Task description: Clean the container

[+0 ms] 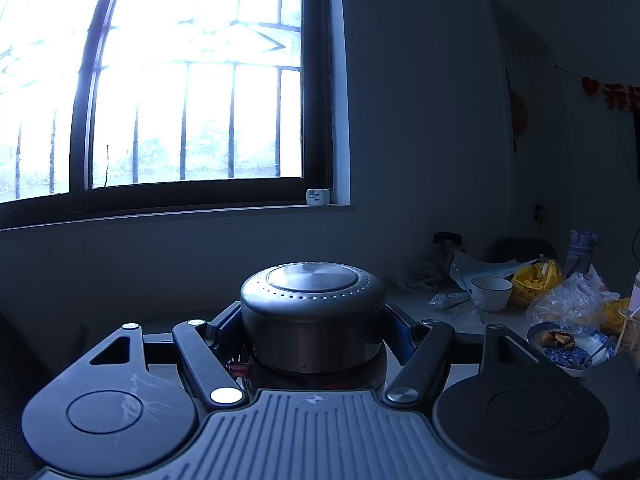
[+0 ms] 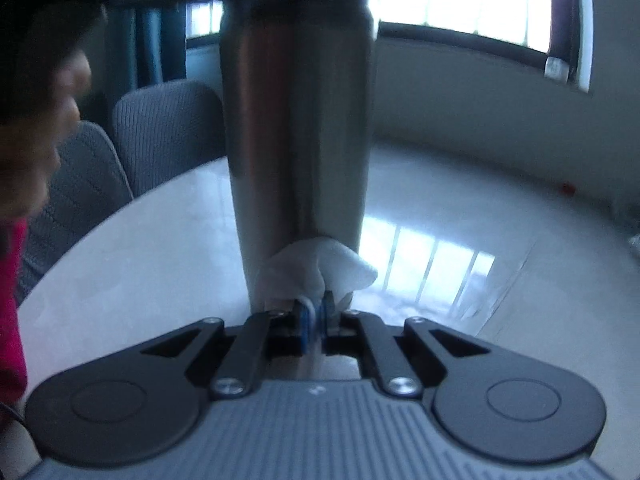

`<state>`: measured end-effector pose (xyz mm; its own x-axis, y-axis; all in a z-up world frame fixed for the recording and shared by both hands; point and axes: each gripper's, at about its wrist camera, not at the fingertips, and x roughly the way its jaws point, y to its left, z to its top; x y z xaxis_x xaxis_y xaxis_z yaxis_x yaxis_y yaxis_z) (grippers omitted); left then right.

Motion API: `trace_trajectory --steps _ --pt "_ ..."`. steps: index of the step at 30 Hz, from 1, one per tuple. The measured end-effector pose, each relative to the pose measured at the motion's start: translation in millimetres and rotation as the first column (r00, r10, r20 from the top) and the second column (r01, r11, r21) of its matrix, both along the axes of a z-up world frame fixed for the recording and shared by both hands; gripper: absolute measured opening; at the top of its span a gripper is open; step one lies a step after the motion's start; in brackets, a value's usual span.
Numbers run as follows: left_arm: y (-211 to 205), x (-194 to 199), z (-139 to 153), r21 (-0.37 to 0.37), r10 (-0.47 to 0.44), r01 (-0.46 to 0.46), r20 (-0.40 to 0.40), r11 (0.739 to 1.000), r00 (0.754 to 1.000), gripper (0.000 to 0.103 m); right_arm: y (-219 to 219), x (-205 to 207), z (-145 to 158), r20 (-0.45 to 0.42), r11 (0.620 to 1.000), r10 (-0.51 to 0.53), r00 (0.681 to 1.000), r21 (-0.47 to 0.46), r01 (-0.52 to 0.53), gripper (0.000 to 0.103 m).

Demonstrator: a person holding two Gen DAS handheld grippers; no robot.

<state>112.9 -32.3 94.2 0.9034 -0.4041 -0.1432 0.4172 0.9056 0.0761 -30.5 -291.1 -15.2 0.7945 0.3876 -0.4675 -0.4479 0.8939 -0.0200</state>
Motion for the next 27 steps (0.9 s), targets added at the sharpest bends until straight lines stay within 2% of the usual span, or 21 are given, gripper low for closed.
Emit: trace_trajectory --steps 7,18,21,27 --pt "0 0 0 -0.002 0.004 -0.004 -0.002 1.000 1.000 0.072 -9 -17 40 0.125 1.000 -0.009 0.992 0.017 0.007 0.005" --pt "-1 0 0 0.000 -0.001 0.001 0.000 1.000 1.000 0.072 -11 -36 73 0.246 0.998 -0.015 0.969 0.058 0.000 0.004" --pt "-1 0 0 0.000 0.000 0.000 0.000 1.000 1.000 0.072 -15 -38 74 0.247 0.998 -0.011 0.969 0.067 -0.005 0.004" --pt "-1 0 0 -0.003 0.004 -0.004 -0.002 1.000 1.000 0.072 -12 -25 55 0.186 0.999 -0.006 0.983 0.046 -0.003 0.004"
